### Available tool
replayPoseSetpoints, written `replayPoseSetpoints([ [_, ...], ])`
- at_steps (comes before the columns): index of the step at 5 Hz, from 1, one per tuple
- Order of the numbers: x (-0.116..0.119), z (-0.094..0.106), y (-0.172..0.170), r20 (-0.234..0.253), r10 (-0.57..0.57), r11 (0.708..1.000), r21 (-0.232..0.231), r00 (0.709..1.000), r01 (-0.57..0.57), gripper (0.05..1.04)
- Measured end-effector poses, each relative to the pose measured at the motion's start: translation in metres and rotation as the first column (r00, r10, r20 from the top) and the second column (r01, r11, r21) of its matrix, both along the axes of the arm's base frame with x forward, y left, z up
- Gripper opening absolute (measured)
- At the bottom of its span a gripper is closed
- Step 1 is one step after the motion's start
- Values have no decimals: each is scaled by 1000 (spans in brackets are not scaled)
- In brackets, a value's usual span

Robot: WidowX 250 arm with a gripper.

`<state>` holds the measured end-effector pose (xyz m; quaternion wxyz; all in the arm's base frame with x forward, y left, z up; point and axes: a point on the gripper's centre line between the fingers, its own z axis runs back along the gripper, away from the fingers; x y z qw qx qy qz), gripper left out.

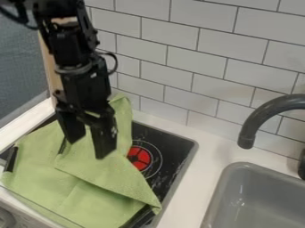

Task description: Fold the cloth from bottom to top

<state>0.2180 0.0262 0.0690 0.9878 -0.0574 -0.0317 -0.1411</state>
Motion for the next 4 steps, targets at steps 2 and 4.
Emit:
replayPoseSetpoints([
  [2,-32,-17,-43,-25,-204,978,32,979,204,998],
  [4,-30,-41,-67,-54,-261,963,55,964,263,998],
])
